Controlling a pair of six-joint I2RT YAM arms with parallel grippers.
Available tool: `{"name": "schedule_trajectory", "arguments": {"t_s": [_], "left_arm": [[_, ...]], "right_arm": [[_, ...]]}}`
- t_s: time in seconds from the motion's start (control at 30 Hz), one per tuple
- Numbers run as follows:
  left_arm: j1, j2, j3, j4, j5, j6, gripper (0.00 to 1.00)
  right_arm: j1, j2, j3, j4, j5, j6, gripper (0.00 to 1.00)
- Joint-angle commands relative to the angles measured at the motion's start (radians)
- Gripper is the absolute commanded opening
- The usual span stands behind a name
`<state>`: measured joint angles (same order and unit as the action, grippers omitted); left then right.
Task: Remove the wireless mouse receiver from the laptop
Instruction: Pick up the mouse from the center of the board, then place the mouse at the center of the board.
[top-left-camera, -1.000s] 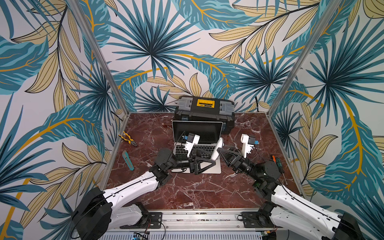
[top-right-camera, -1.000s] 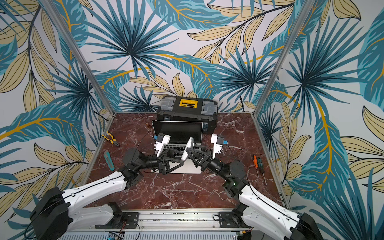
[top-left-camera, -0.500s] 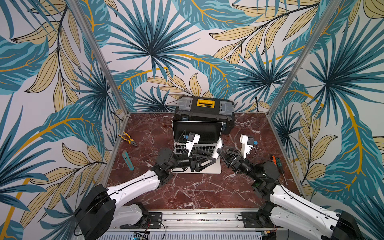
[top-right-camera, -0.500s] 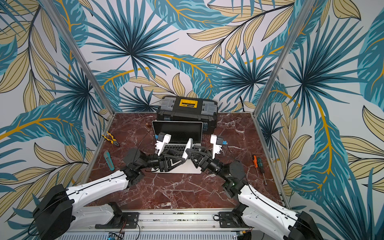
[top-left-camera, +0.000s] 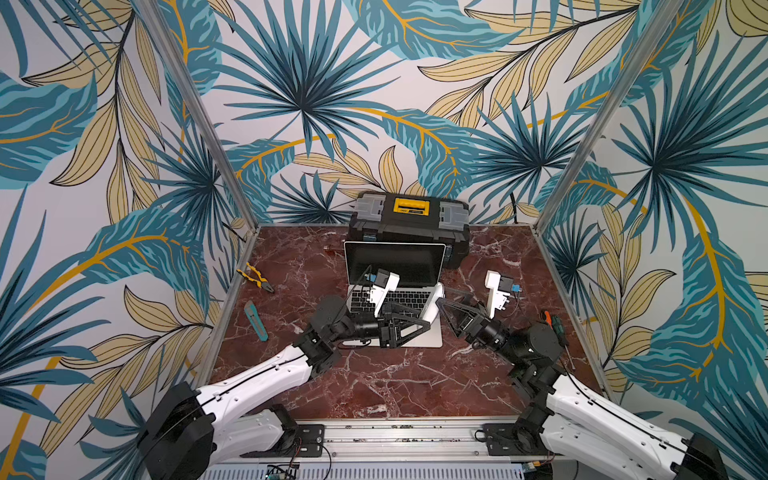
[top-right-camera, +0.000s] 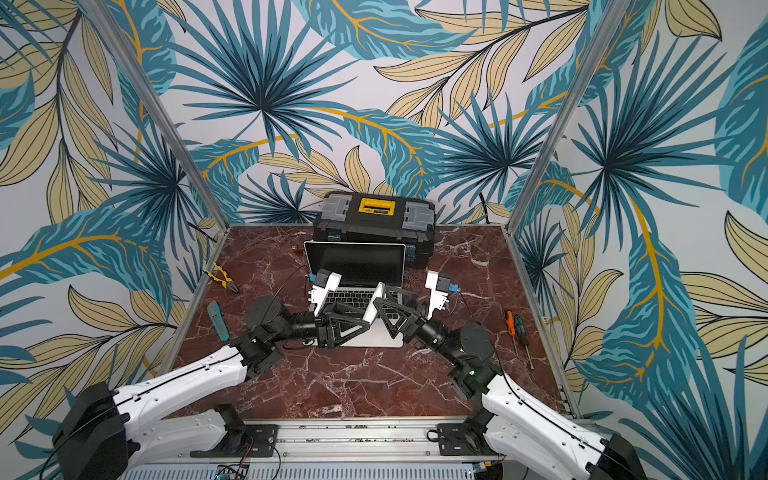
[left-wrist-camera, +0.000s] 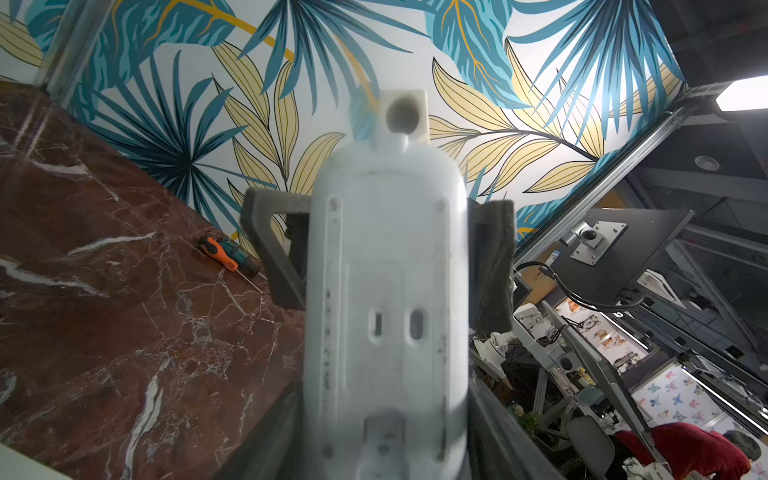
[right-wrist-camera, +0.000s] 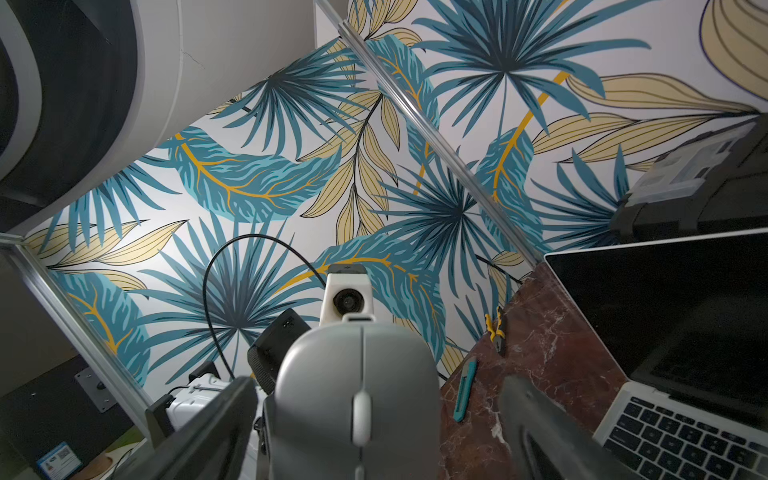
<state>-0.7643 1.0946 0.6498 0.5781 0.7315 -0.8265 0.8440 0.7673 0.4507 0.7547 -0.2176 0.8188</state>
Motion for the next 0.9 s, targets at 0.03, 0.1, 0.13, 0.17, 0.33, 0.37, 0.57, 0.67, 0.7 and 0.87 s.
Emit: {"name": "schedule_trajectory", "arguments": {"t_s": [0.03, 0.1, 0.13, 0.17, 0.33, 0.37, 0.57, 0.67, 0.7, 0.87], "left_arm": [[-0.002, -0.122, 0.006, -0.424, -0.117, 0.168, 0.29], [-0.004, -0.160, 0.018, -0.634, -0.188, 0.247, 0.29], [-0.014, -0.170, 0.033, -0.748, -0.244, 0.300, 0.29], [-0.027, -0.169, 0.045, -0.830, -0.303, 0.355, 0.29], [-0.194, -0.076, 0.079, -1.037, -0.513, 0.467, 0.29], [-0.240, -0.054, 0.082, -1.039, -0.556, 0.477, 0.29], [-0.411, 0.170, 0.145, -1.055, -0.697, 0.572, 0.30], [-0.440, 0.272, 0.194, -1.071, -0.747, 0.623, 0.30], [-0.441, 0.300, 0.204, -1.063, -0.750, 0.636, 0.30], [-0.442, 0.390, 0.225, -1.001, -0.780, 0.689, 0.32]], "right_arm": [[-0.003, -0.116, 0.019, -0.208, 0.162, -0.145, 0.99], [-0.005, -0.173, 0.031, -0.306, 0.238, -0.191, 0.99], [-0.006, -0.197, 0.038, -0.378, 0.274, -0.216, 0.99], [-0.007, -0.220, 0.047, -0.439, 0.322, -0.238, 0.99], [-0.008, -0.264, 0.108, -0.694, 0.447, -0.326, 0.99], [-0.008, -0.265, 0.120, -0.734, 0.461, -0.330, 0.99], [-0.009, -0.265, 0.126, -0.850, 0.493, -0.301, 0.99], [-0.010, -0.270, 0.104, -0.856, 0.495, -0.273, 0.99], [-0.009, -0.272, 0.095, -0.855, 0.495, -0.266, 0.99], [-0.009, -0.271, 0.071, -0.856, 0.489, -0.236, 0.99]]}}
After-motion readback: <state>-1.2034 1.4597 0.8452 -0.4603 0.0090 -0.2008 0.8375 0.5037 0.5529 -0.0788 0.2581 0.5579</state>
